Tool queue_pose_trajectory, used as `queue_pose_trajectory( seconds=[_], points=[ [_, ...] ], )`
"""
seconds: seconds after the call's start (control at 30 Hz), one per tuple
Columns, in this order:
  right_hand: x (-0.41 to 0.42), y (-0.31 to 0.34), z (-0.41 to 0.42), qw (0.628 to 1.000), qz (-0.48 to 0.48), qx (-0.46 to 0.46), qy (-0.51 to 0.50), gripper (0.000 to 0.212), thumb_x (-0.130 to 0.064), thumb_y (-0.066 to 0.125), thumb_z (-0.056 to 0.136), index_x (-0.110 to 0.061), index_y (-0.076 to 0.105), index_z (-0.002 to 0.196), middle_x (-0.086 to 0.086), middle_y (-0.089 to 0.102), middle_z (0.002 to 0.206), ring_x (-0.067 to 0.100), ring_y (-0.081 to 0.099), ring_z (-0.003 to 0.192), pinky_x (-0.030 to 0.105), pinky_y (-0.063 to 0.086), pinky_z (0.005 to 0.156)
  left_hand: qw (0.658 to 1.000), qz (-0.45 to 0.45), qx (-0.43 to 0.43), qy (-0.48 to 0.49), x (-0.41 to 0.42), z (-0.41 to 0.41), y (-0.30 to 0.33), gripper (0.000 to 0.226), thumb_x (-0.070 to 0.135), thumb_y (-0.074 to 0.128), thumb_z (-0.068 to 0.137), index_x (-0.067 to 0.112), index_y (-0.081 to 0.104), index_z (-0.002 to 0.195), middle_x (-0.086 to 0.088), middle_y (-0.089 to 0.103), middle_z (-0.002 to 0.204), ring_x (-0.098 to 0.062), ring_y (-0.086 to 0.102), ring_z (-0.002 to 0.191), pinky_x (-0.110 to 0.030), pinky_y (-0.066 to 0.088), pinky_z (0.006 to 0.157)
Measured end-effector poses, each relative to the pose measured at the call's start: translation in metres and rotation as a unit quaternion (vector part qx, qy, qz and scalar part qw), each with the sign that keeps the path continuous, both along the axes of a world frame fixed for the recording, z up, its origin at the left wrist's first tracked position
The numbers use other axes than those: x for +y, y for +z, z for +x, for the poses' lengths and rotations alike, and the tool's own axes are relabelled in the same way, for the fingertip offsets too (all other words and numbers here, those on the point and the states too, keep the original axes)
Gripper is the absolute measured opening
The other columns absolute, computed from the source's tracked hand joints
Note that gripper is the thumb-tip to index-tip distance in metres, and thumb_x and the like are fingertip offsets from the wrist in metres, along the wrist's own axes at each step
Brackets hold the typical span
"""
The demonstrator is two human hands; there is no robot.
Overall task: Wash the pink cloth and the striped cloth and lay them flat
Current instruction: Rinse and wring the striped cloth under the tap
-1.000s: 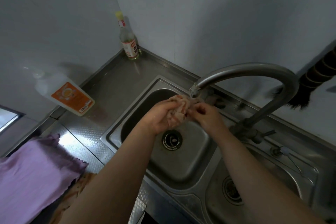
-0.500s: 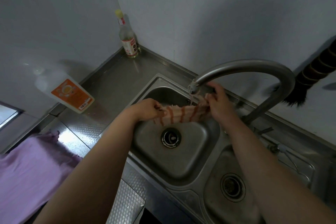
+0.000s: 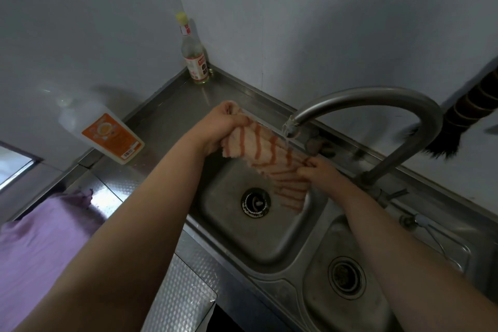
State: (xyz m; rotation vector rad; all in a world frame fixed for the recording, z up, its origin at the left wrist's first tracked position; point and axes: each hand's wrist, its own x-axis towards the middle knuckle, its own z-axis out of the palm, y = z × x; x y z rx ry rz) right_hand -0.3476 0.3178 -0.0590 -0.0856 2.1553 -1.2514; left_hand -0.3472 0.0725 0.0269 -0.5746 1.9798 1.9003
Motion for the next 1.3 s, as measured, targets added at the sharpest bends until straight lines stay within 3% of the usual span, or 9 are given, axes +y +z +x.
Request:
queue_pose_trajectory(
  seconds=[0.2, 0.3, 0.4, 0.57, 0.73, 0.87, 1.07, 1.2, 1.3],
  points=[
    [-0.009, 0.0, 0.016, 0.995, -0.095, -0.021, 0.01, 0.017, -0.036, 0.061, 0.09, -0.033, 0.058, 0.106, -0.015, 0.064, 0.097, 0.007, 0.062, 0.091, 0.02, 0.046, 0.069, 0.985, 0.144, 0.029, 0.091, 0.009, -0.023, 0.017, 0.038, 0.0, 0.048, 0.094, 0.012, 0.046, 0.131, -0.01, 0.055, 0.093, -0.013, 0.062, 0.06, -0.026, 0.055, 0.051],
    [-0.008, 0.004, 0.018, 0.994, -0.04, 0.003, 0.101, 0.017, -0.035, 0.065, 0.088, -0.034, 0.056, 0.102, -0.016, 0.057, 0.1, 0.003, 0.057, 0.09, 0.013, 0.041, 0.068, 0.991, -0.103, 0.037, 0.077, -0.001, -0.033, -0.002, 0.046, 0.008, 0.056, 0.091, 0.019, 0.046, 0.134, -0.014, 0.054, 0.122, -0.022, 0.059, 0.093, -0.036, 0.054, 0.078],
    [-0.011, 0.013, 0.014, 0.994, -0.044, -0.013, 0.099, 0.015, -0.028, 0.063, 0.09, -0.021, 0.062, 0.103, 0.001, 0.062, 0.101, 0.016, 0.061, 0.092, 0.026, 0.053, 0.075, 0.885, -0.44, 0.04, -0.15, 0.002, -0.021, -0.027, 0.058, 0.038, 0.06, 0.091, 0.035, 0.035, 0.143, -0.01, 0.012, 0.158, -0.037, 0.02, 0.141, -0.049, 0.024, 0.114],
    [-0.022, 0.026, 0.007, 0.993, -0.045, 0.008, 0.111, 0.025, -0.039, 0.052, 0.095, -0.034, 0.061, 0.118, -0.014, 0.059, 0.107, 0.006, 0.054, 0.103, 0.019, 0.044, 0.082, 0.951, -0.093, 0.024, -0.295, 0.054, 0.021, -0.055, 0.055, 0.065, 0.038, 0.09, 0.027, 0.059, 0.123, 0.003, 0.061, 0.125, -0.017, 0.055, 0.122, -0.033, 0.041, 0.105],
    [-0.003, 0.019, -0.004, 0.996, 0.014, 0.01, 0.087, 0.032, -0.047, 0.054, 0.091, -0.024, 0.068, 0.107, 0.001, 0.069, 0.105, 0.019, 0.064, 0.1, 0.043, 0.05, 0.095, 0.908, -0.18, 0.042, -0.375, 0.05, 0.02, -0.067, 0.035, 0.027, 0.078, 0.077, 0.032, 0.054, 0.102, 0.008, 0.065, 0.102, -0.012, 0.063, 0.098, -0.028, 0.051, 0.089],
    [0.008, 0.018, -0.003, 0.99, 0.026, -0.049, 0.131, 0.028, -0.033, 0.073, 0.082, -0.015, 0.065, 0.102, 0.009, 0.069, 0.094, 0.021, 0.065, 0.087, 0.026, 0.052, 0.074, 0.856, -0.327, 0.102, -0.387, 0.048, 0.013, -0.06, 0.012, 0.027, 0.059, 0.09, 0.027, 0.057, 0.077, 0.002, 0.062, 0.084, -0.018, 0.06, 0.084, -0.037, 0.049, 0.083],
    [-0.004, -0.001, 0.006, 0.979, 0.141, 0.011, 0.145, 0.023, -0.046, 0.07, 0.08, -0.024, 0.066, 0.079, -0.005, 0.07, 0.075, 0.016, 0.069, 0.068, 0.036, 0.058, 0.076, 0.954, -0.14, 0.094, -0.248, 0.05, 0.011, -0.037, 0.031, 0.031, 0.053, 0.083, 0.014, 0.067, 0.104, -0.006, 0.069, 0.104, -0.021, 0.065, 0.099, -0.033, 0.051, 0.09],
    [-0.023, 0.012, 0.017, 0.98, 0.115, 0.057, 0.152, 0.061, -0.048, 0.073, 0.076, -0.03, 0.05, 0.129, -0.013, 0.055, 0.099, -0.003, 0.053, 0.08, 0.007, 0.04, 0.056, 0.973, -0.059, 0.096, -0.199, 0.062, 0.017, -0.031, 0.008, 0.018, 0.057, 0.088, 0.021, 0.064, 0.09, -0.004, 0.068, 0.098, -0.026, 0.064, 0.104, -0.038, 0.049, 0.097],
    [-0.029, 0.012, 0.023, 0.989, 0.047, 0.022, 0.137, 0.057, -0.037, 0.074, 0.079, -0.024, 0.051, 0.13, -0.013, 0.053, 0.107, -0.001, 0.049, 0.097, -0.001, 0.037, 0.056, 0.989, 0.08, 0.041, -0.116, 0.071, 0.022, -0.03, 0.012, 0.011, 0.055, 0.093, 0.014, 0.066, 0.091, -0.009, 0.071, 0.094, -0.028, 0.066, 0.099, -0.04, 0.052, 0.095]
  ],
)
